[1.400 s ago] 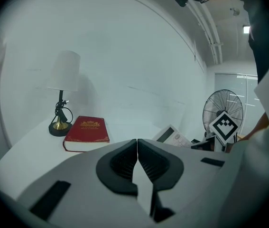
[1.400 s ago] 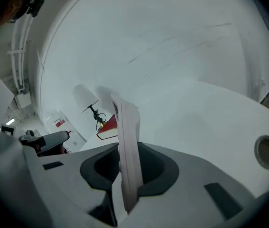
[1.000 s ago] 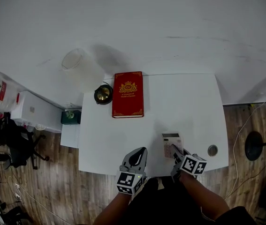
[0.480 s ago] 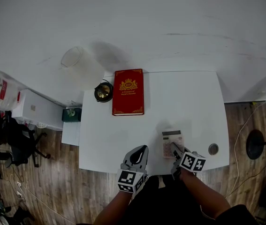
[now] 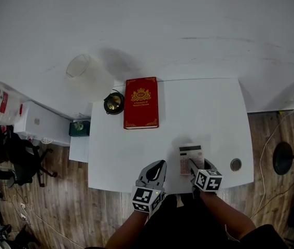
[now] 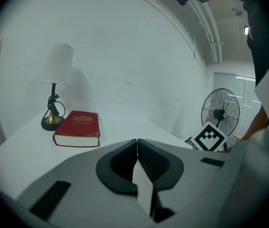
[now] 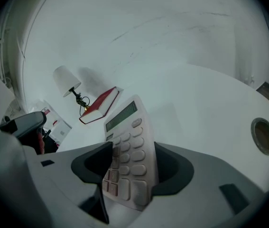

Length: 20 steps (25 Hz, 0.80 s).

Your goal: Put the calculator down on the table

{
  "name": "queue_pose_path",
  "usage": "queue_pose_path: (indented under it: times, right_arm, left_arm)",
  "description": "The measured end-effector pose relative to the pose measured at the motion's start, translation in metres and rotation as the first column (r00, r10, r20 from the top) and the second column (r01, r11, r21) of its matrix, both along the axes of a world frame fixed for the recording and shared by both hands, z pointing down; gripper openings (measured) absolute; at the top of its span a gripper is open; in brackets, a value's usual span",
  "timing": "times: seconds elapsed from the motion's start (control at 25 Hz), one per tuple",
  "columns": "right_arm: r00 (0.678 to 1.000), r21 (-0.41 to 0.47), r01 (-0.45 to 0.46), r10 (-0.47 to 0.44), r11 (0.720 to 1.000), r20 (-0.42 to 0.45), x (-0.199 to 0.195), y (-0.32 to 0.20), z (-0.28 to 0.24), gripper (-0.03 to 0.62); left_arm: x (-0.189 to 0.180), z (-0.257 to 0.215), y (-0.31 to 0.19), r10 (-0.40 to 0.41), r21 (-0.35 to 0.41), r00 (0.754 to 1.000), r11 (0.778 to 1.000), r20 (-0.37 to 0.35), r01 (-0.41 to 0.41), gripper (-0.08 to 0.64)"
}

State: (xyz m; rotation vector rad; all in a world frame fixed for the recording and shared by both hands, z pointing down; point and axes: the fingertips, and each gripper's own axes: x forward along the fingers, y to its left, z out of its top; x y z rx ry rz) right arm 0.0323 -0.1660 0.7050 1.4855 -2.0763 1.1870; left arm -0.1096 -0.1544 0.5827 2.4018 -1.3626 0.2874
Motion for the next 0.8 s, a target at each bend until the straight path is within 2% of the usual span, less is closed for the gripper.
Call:
queue_pose_path:
  times: [0.08, 0.24, 0.48, 0.68, 0.8]
  right_arm:
    - [1.0, -0.001, 0.007, -0.007, 1.0, -0.029, 0.002, 0.0, 0.002, 0.285]
    - [0.994, -0.013, 0.013, -0.014, 1.0, -0.11, 0.01, 0.0, 0.005, 0.312]
    - [0.986, -0.014, 0.03, -0.032, 0.999, -0.161, 0.015, 0.002, 0.006, 0.328]
    - [0.984, 0.083, 0.068, -0.053, 0.994, -0.17, 0.012, -0.007, -0.032, 0.328]
    - [0.985, 0.149, 0.09, -0.066, 0.985, -0.158, 0.007, -0.016, -0.063, 0.328]
  left_arm:
    - [-0.002, 0.002, 0.001, 0.002, -0.018, 1.0, 1.0, 0.011, -0.001, 0.023]
    - [-0.004, 0.003, 0.0, 0.005, -0.007, 1.0, 1.0, 0.0, -0.005, 0.023]
    - [-0.005, 0.001, -0.003, 0.006, 0.008, 1.0, 1.0, -0.011, -0.006, 0.023]
    - [-0.005, 0.002, -0.001, 0.018, 0.015, 1.0, 1.0, -0.005, -0.018, 0.023]
    - [-0.008, -0.003, -0.006, 0.0, 0.02, 1.0, 1.0, -0.018, 0.0, 0.023]
